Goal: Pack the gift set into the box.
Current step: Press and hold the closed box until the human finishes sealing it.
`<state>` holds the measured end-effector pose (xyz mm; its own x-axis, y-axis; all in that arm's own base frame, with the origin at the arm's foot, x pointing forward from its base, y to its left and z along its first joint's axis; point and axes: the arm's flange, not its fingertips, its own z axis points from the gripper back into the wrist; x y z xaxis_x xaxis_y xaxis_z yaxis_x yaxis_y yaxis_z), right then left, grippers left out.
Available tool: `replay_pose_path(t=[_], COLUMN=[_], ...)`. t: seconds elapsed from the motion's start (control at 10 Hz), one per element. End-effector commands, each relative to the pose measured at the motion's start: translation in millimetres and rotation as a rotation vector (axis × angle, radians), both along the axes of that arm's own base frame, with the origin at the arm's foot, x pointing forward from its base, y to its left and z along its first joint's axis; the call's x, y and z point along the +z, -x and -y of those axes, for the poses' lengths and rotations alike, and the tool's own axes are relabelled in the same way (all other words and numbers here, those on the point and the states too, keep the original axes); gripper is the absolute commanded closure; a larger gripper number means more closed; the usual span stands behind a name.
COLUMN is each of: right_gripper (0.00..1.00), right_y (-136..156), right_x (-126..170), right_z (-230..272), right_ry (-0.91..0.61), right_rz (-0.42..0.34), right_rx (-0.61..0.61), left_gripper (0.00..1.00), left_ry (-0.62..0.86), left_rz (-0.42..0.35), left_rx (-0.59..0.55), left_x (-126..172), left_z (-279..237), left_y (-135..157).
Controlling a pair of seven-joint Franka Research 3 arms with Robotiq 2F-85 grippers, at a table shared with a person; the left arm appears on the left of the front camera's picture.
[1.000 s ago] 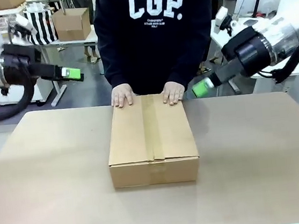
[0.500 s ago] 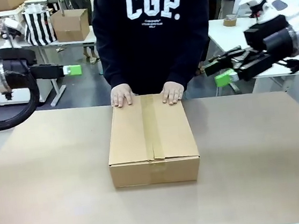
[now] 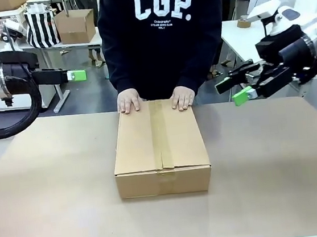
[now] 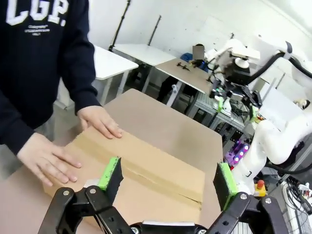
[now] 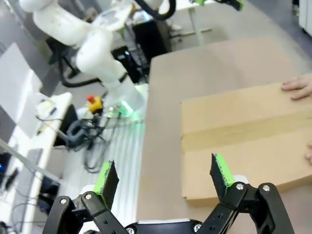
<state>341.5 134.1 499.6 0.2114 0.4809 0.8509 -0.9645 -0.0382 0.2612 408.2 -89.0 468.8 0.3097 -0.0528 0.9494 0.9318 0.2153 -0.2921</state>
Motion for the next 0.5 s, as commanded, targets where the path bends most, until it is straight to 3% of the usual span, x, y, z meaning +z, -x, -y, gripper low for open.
replay_pose_path(t=[0.0, 0.1, 0.2, 0.4], right_gripper=[0.0, 0.0, 0.0, 0.0], right_y=[-42, -58, -68, -84], right_x=[-27, -56, -84, -123], right_z=[-36, -50, -60, -67], right_ry=[-0.054, -0.036, 0.021, -0.119], right_rz=[0.192, 0.237, 0.26, 0.269], right_rx=[-0.026, -0.074, -0.126, -0.163], left_gripper=[0.0, 0.0, 0.0, 0.0], left_ry=[-0.089, -0.018, -0.052, -0.153], left_rz=[0.096, 0.137, 0.207, 0.29], left_rx=[-0.103, -0.142, -0.169, -0.297], left_x=[-26, -39, -54, -81], left_z=[35, 50, 65, 92], left_y=[-10, -12, -11, 2])
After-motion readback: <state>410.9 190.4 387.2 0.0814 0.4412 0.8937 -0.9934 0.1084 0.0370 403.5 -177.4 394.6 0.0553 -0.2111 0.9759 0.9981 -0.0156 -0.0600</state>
